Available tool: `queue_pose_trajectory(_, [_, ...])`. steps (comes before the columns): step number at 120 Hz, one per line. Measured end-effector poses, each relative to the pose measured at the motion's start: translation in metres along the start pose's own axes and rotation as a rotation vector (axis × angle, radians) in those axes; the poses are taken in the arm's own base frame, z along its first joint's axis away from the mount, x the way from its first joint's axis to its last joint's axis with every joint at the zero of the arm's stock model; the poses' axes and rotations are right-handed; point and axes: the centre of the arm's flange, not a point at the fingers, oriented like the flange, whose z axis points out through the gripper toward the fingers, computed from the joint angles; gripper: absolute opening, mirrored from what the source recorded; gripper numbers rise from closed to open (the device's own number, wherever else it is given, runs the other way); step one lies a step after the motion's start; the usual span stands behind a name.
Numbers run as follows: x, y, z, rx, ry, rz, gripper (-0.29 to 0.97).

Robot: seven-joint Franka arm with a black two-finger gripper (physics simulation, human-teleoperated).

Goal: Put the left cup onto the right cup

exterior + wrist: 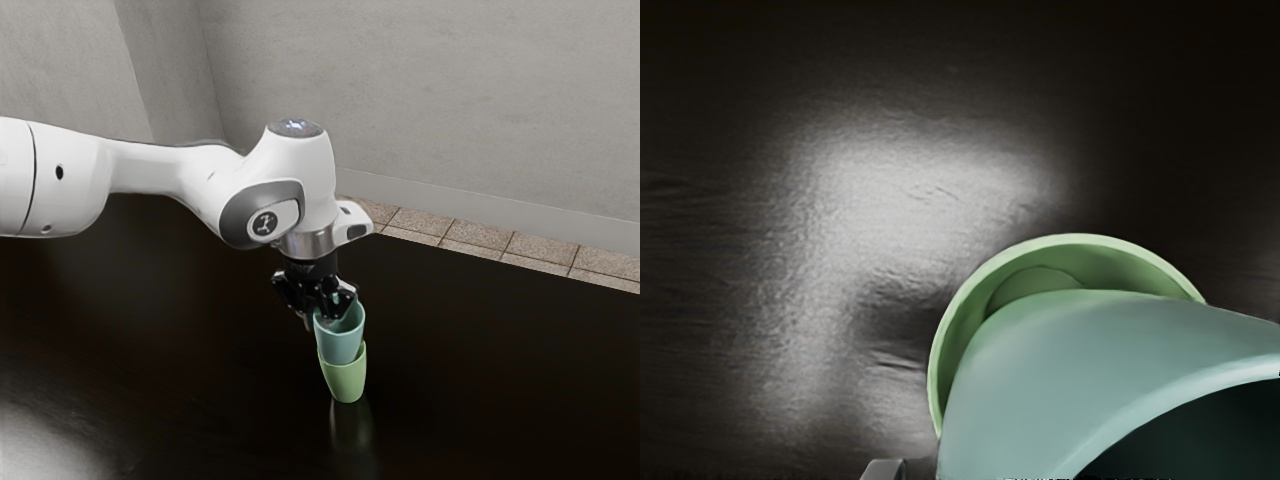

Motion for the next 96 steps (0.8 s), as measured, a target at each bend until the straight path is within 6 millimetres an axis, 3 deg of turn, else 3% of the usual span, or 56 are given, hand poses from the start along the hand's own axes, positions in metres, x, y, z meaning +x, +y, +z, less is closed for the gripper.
queue_pose_trajectory(18, [0.000, 0.000, 0.001, -0.005, -0.001, -0.001, 0.38])
queue_pose_trajectory(39, [0.003, 0.000, -0.006, -0.010, 0.010, -0.003, 0.55])
queue_pose_trajectory(56, [0.025, -0.016, -0.050, -0.019, 0.048, -0.042, 0.61])
queue_pose_trajectory(64, [0.039, -0.029, -0.085, -0.019, 0.072, -0.070, 0.63])
queue_pose_trajectory(74, [0.053, -0.058, -0.108, 0.007, 0.068, -0.114, 0.65])
queue_pose_trajectory(96, [0.079, -0.160, -0.137, 0.059, 0.036, -0.197, 0.67])
